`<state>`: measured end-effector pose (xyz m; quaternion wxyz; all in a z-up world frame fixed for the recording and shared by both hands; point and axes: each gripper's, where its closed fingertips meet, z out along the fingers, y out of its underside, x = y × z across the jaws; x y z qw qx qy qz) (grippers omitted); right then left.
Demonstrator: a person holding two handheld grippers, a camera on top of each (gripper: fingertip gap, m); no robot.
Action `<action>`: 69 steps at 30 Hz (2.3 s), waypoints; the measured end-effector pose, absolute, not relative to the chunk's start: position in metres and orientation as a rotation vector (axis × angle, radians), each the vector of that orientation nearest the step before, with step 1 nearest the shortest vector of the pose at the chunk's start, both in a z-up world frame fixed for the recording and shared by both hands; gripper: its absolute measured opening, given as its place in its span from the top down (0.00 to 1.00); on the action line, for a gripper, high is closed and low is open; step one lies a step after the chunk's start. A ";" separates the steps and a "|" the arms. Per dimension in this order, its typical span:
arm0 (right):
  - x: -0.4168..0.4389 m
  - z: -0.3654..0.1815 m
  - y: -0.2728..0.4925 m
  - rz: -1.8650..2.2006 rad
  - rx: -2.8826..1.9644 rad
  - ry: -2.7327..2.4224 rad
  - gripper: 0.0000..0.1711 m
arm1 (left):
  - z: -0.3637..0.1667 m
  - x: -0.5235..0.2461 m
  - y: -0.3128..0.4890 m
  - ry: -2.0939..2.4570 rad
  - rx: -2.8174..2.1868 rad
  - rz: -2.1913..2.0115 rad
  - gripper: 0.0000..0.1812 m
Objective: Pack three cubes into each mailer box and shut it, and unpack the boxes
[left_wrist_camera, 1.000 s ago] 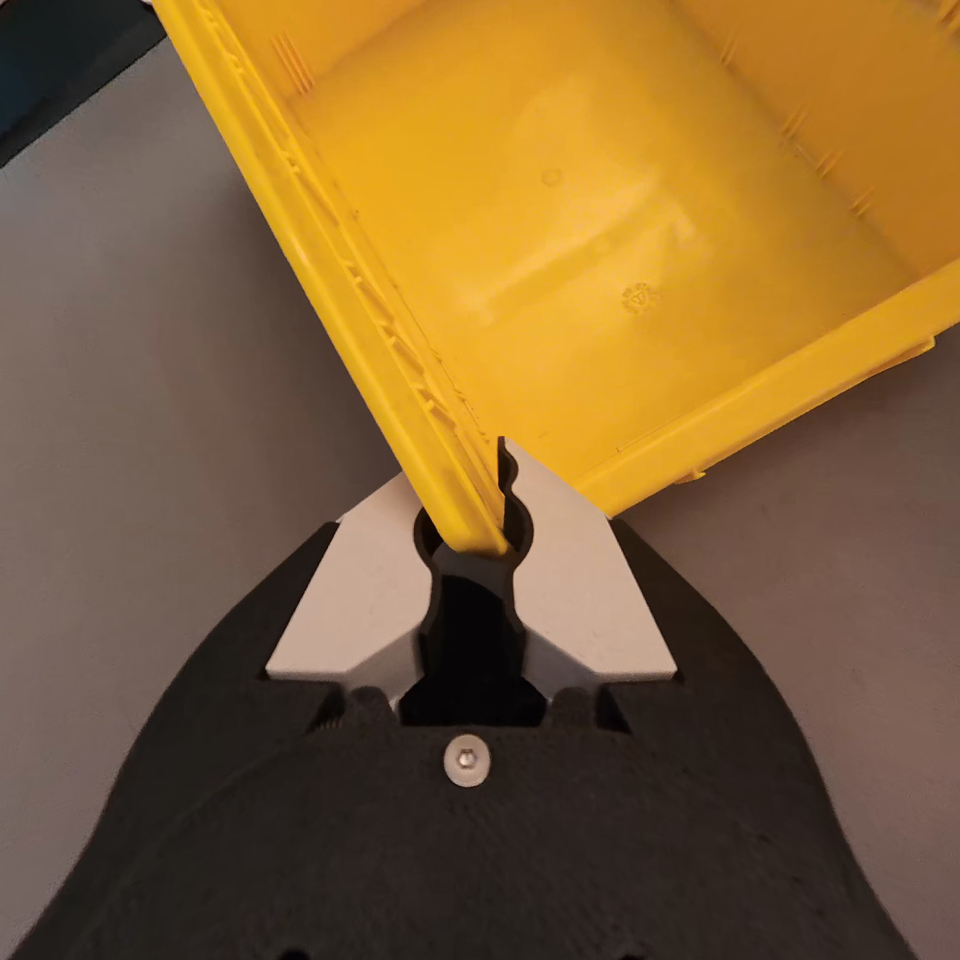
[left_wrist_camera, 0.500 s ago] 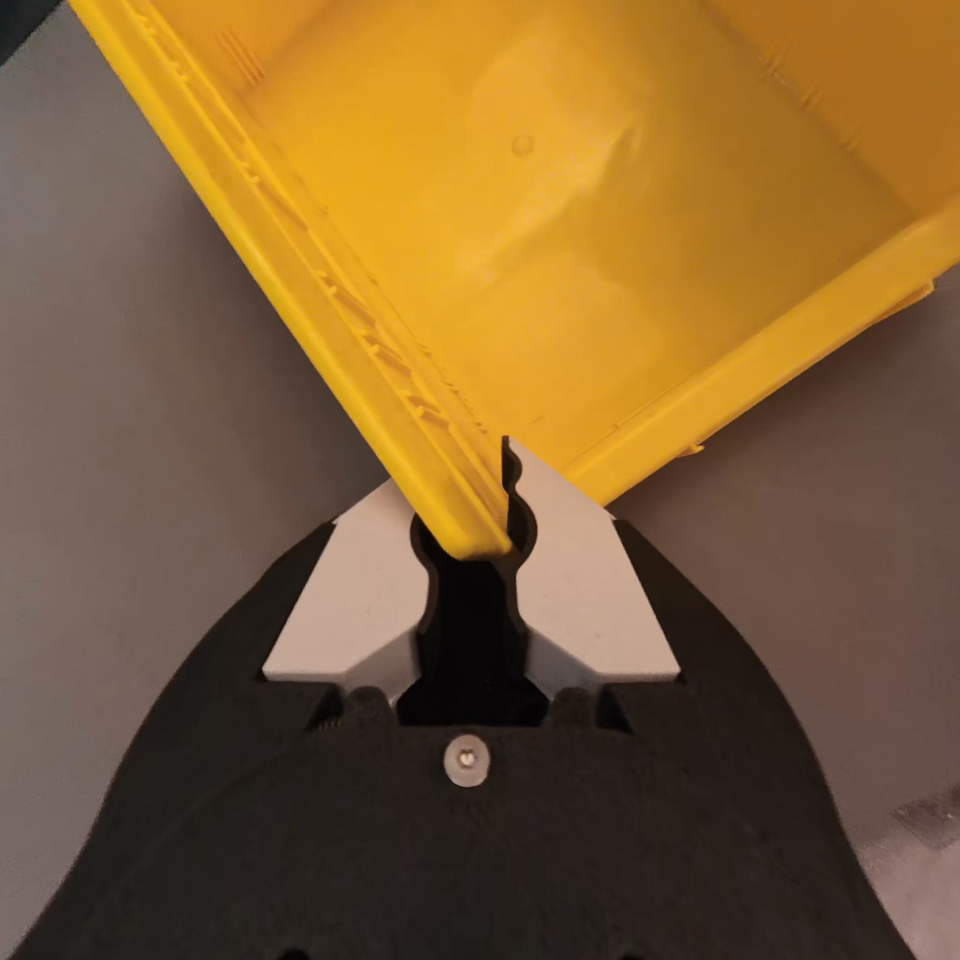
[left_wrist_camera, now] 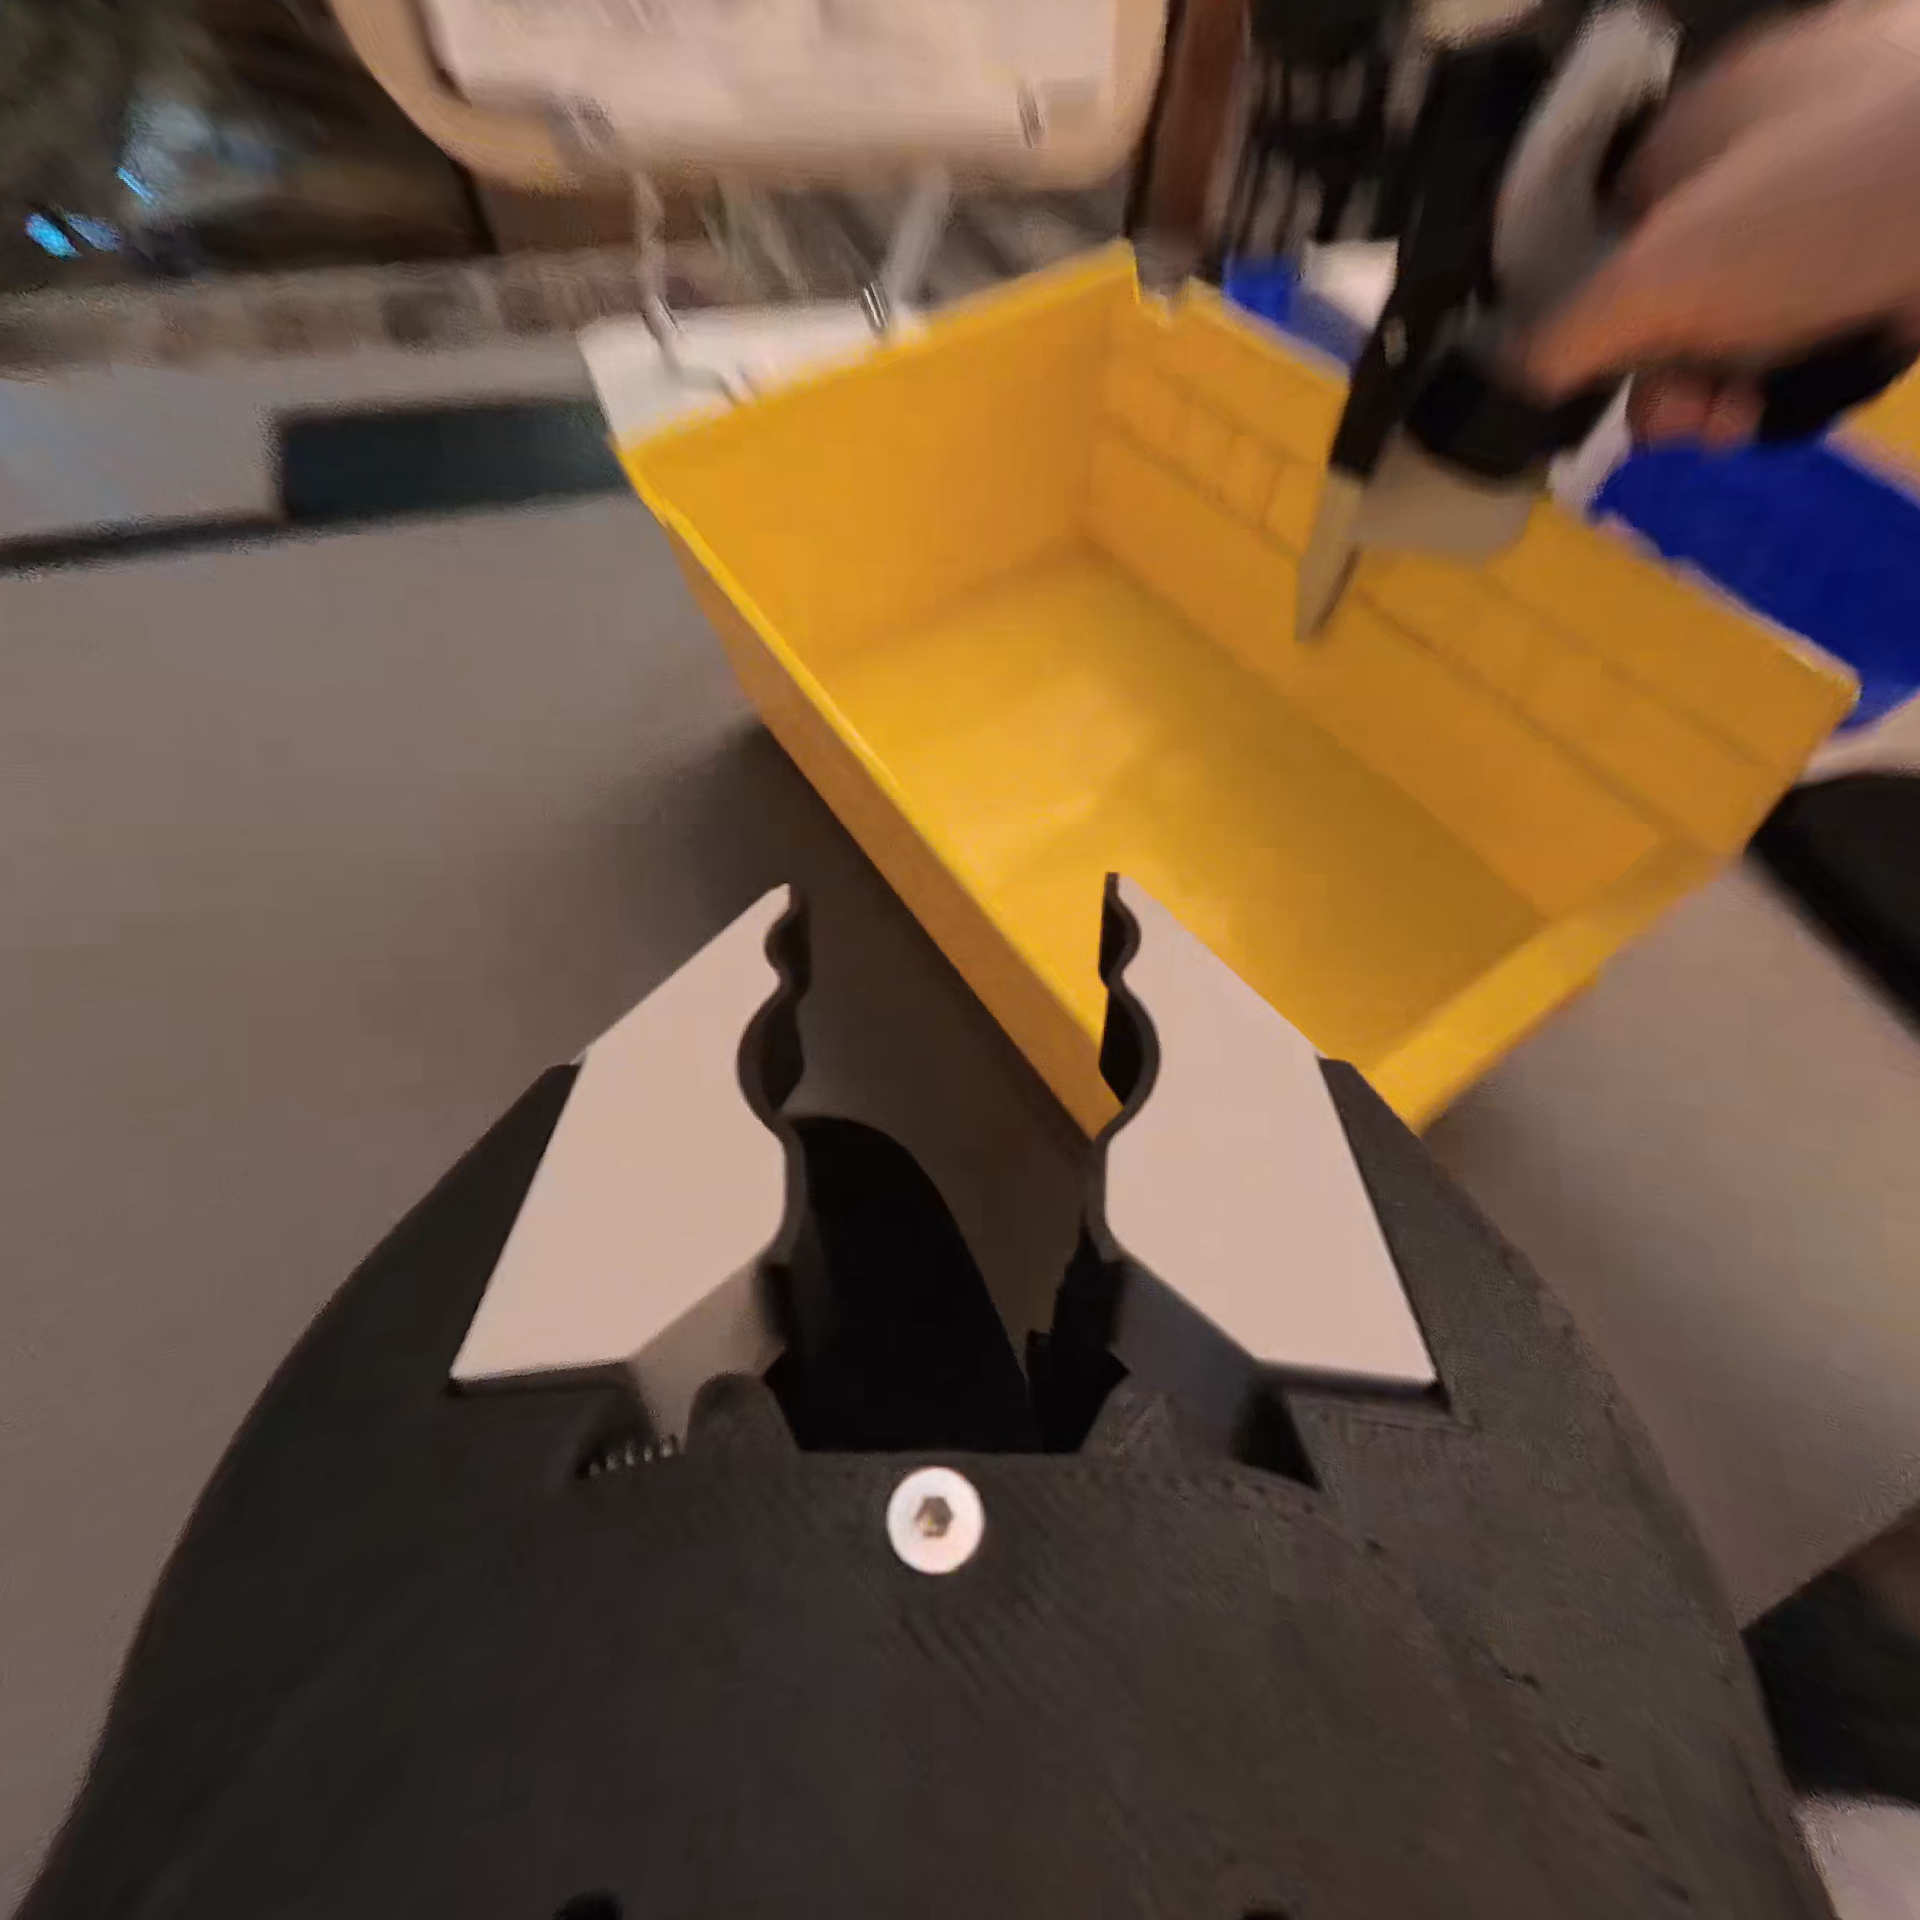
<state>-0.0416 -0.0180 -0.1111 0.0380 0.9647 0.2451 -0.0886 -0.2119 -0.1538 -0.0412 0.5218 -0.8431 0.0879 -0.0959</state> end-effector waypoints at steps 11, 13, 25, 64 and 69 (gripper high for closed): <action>0.063 0.056 -0.007 -0.372 3.130 0.869 0.97 | 0.066 -0.245 -0.134 -0.083 -1.693 -0.568 0.53; 0.125 0.077 -0.005 -0.327 3.210 0.722 0.98 | 0.042 -0.195 -0.110 0.017 -1.843 -0.773 0.52; 0.430 0.043 -0.077 0.095 3.185 -0.216 0.95 | -0.064 0.025 0.012 0.479 -2.432 -0.651 0.48; 0.296 -0.144 0.087 -0.378 3.172 0.155 0.98 | -0.102 -0.399 -0.042 -0.380 -2.637 -0.643 0.92; 0.294 -0.144 0.090 -0.459 3.185 0.163 0.97 | -0.102 -0.424 -0.035 -0.458 -2.522 -0.621 0.92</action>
